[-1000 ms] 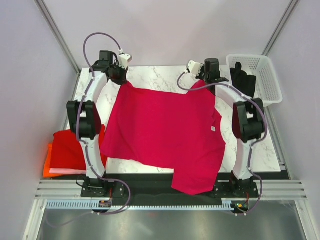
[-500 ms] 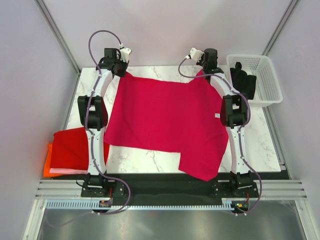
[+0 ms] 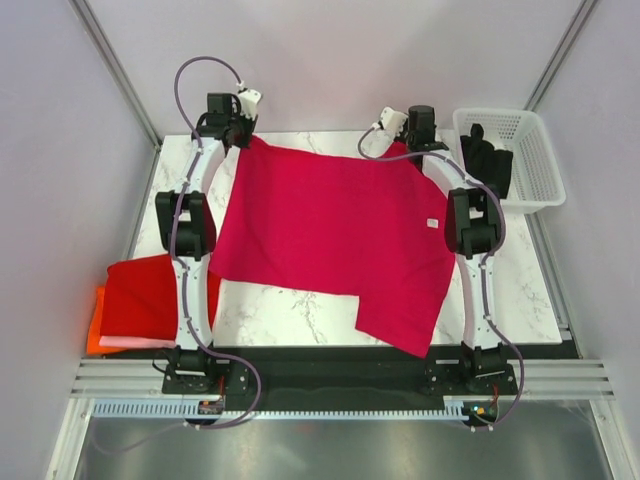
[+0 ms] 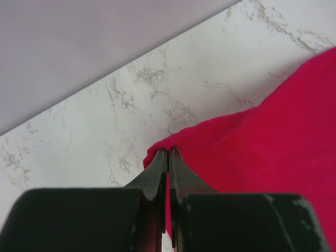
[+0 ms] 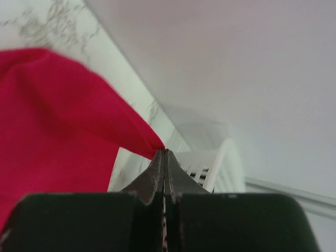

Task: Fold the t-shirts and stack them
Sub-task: Flatten the tshirt out, then fold the tshirt

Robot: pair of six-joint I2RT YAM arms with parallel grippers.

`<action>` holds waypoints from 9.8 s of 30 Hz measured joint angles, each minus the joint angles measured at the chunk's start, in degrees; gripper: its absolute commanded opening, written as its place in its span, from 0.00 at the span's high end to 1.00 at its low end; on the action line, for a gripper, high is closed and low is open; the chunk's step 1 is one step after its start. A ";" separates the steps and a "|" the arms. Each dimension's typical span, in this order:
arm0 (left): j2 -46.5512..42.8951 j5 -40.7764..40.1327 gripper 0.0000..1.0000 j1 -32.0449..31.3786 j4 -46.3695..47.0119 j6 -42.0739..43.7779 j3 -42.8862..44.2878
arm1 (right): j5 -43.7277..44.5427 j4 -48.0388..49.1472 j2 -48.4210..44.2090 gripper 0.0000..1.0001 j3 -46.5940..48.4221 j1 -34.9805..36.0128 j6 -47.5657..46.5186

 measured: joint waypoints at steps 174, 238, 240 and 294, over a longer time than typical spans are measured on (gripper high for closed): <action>-0.63 1.20 0.70 1.70 -18.99 4.28 -5.27 | -18.40 -37.33 -14.51 0.60 -17.53 -7.50 34.38; -38.23 -3.30 0.61 -1.40 -12.20 3.39 -47.23 | -36.65 -51.52 -66.31 0.53 -70.10 -1.88 -7.67; -38.23 -3.23 0.61 -1.40 -12.15 3.39 -47.87 | -36.79 -53.05 -71.04 0.53 -73.29 -0.24 -12.44; -37.83 1.29 0.57 6.23 -21.49 11.72 -57.07 | -29.51 -51.10 -69.59 1.00 -86.16 3.26 -24.98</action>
